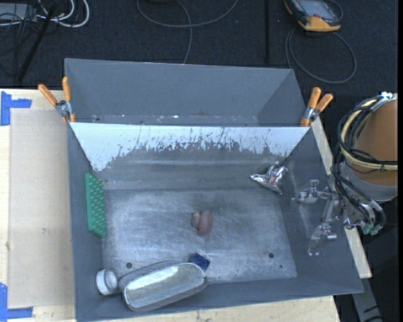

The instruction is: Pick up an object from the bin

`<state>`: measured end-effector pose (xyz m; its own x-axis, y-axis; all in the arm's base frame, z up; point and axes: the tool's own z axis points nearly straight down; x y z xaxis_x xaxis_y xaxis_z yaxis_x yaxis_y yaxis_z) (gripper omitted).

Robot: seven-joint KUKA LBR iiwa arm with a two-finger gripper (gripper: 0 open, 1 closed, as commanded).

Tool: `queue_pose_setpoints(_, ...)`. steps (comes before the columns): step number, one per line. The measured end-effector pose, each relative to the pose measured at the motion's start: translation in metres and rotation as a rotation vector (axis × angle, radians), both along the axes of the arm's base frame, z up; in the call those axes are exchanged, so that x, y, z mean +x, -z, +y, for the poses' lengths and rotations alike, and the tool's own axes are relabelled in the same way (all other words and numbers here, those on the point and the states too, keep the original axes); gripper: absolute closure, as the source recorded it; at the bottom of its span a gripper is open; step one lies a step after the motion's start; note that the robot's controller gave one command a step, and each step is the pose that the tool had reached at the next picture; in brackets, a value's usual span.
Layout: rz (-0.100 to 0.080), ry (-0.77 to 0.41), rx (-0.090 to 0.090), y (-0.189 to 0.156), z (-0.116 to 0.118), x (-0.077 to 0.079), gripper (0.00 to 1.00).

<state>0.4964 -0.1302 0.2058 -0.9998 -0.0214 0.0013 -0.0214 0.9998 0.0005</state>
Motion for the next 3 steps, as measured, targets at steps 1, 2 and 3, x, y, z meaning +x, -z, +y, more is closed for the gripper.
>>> queue_pose_setpoints(1,0.006,0.14,0.003,0.058,0.063,-0.008,0.0)
queue_pose_setpoints(2,0.006,0.146,0.003,0.094,0.15,-0.015,0.0)
queue_pose_setpoints(3,-0.005,0.154,0.0,0.135,0.214,-0.016,0.0)
